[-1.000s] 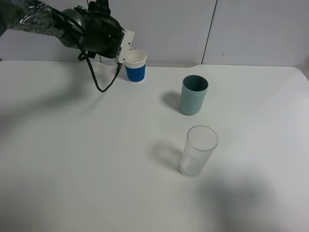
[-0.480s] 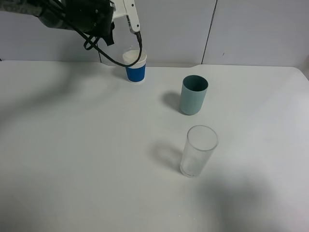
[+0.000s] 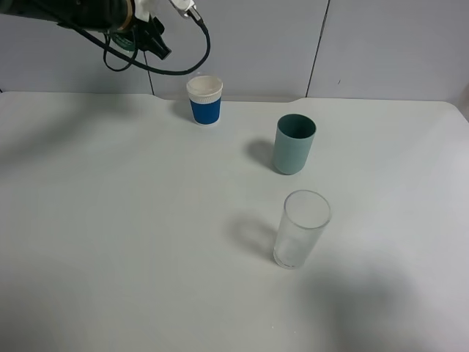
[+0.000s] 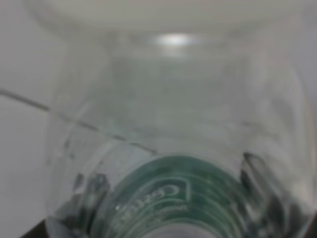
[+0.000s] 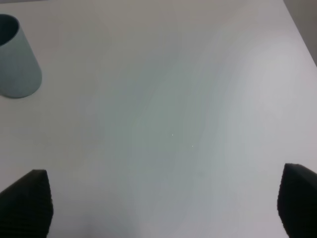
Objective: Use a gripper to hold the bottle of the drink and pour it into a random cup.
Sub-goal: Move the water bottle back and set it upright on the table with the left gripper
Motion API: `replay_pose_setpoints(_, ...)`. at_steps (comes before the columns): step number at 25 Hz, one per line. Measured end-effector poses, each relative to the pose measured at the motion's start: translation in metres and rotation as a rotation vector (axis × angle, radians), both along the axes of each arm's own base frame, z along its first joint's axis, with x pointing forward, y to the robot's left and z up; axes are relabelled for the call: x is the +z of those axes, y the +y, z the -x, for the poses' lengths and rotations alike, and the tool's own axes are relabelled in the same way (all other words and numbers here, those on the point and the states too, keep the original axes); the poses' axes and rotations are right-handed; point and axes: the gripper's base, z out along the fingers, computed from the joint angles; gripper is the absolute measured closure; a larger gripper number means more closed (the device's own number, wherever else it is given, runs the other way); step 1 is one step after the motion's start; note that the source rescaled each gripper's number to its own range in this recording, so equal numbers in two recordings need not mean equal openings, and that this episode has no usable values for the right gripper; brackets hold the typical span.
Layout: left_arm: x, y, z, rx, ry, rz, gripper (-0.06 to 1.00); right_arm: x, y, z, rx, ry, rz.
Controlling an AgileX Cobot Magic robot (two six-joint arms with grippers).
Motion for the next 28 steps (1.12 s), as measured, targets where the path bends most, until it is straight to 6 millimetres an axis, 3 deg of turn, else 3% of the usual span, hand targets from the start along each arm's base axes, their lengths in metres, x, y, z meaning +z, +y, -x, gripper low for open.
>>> replay_pose_setpoints(7,0.001,0.032,0.020,-0.024,0.075,0.283,0.87,0.000,0.000,0.000,0.000,0.000,0.000)
replay_pose_setpoints(15,-0.007,0.047,0.040,-0.207,0.119,0.602,0.87,0.000,0.000,0.000,0.000,0.000,0.000)
replay_pose_setpoints(28,-0.037,0.069,0.071,-0.416,0.076,0.681,0.87,0.000,0.000,0.000,0.000,0.000,0.000)
